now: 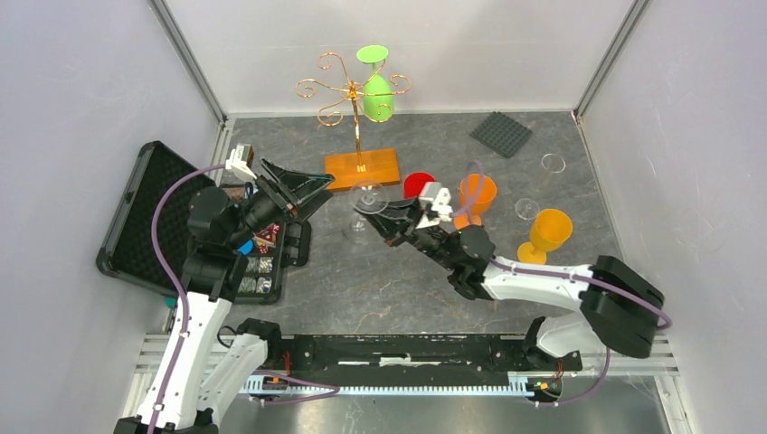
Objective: Take the wine glass off the wine glass rack
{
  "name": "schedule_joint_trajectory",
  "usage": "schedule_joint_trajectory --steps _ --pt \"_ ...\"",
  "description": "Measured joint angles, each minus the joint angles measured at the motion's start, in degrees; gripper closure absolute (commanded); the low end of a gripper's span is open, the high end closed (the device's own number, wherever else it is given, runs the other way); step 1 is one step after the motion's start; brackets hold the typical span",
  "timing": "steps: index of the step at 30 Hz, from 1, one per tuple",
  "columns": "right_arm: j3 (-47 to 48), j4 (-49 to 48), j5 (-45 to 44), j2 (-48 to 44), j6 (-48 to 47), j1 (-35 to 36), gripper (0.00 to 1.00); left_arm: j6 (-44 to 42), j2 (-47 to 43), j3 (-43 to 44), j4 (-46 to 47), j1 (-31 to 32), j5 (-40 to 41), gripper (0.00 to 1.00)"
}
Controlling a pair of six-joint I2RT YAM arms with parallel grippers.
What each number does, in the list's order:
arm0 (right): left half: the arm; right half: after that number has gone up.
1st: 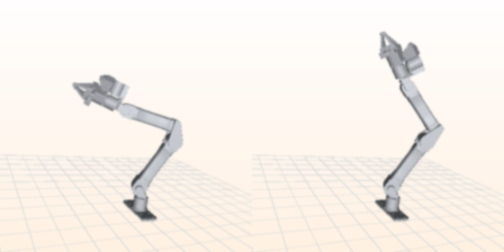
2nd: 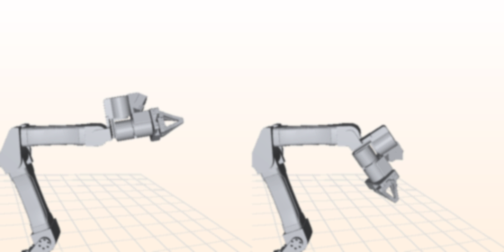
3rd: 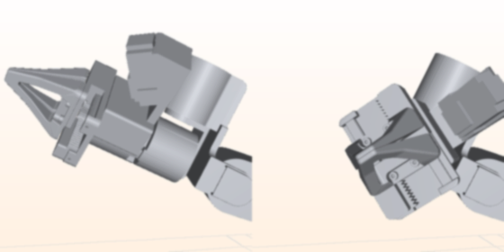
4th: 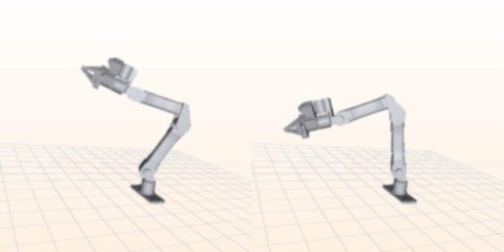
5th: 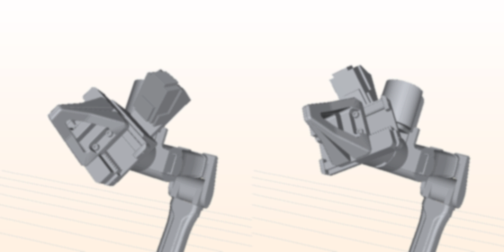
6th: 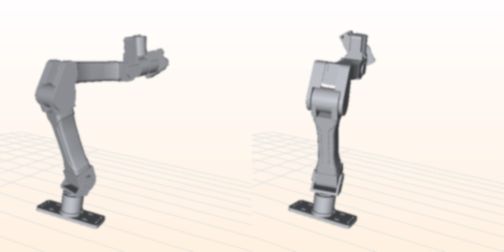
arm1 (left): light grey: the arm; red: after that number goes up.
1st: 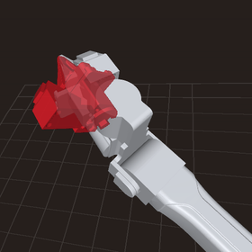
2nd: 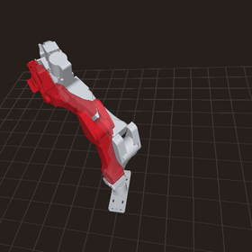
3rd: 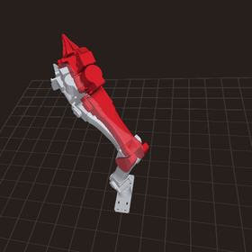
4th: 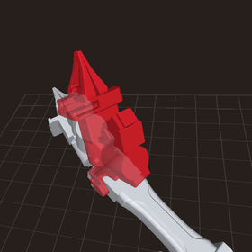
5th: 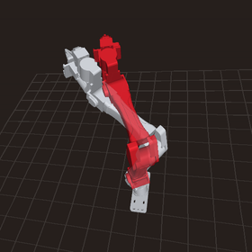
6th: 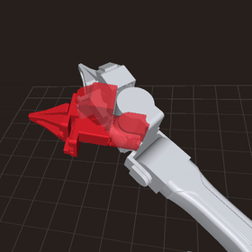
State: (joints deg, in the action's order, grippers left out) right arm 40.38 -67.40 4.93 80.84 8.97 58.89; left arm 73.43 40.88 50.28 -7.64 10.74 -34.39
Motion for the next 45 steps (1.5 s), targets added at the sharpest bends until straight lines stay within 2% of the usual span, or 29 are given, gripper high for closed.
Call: schedule_joint_trajectory --steps 9,14,22,27,34,41,45 --pt "-11.3 -9.9 -20.7 -15.9 7.7 0.0 1.0 -2.1 -0.2 0.0 -1.4 0.2 1.5 0.16" --pt "-12.2 -16.3 -26.8 -17.0 14.0 -0.1 1.0 -2.1 2.4 0.0 1.0 6.2 1.3 0.18" --pt "-12.2 -16.4 -29.2 -13.2 22.2 -0.1 1.0 -1.6 5.9 0.3 4.0 15.1 1.4 0.35" --pt "-12.2 -16.5 -29.4 -13.0 24.7 0.0 1.0 -0.6 5.6 0.5 7.1 17.2 1.9 0.28" --pt "-13.7 -16.5 -29.6 -15.9 24.7 0.0 1.0 -3.6 3.6 3.3 1.3 17.4 7.5 0.23" --pt "-13.8 -16.6 -29.5 -18.4 24.7 0.0 1.0 -3.5 4.1 3.2 0.4 17.5 8.1 0.31" --pt "-12.9 -16.6 -29.5 -16.0 24.6 0.0 1.0 0.2 4.7 0.7 4.9 18.1 5.6 0.34"
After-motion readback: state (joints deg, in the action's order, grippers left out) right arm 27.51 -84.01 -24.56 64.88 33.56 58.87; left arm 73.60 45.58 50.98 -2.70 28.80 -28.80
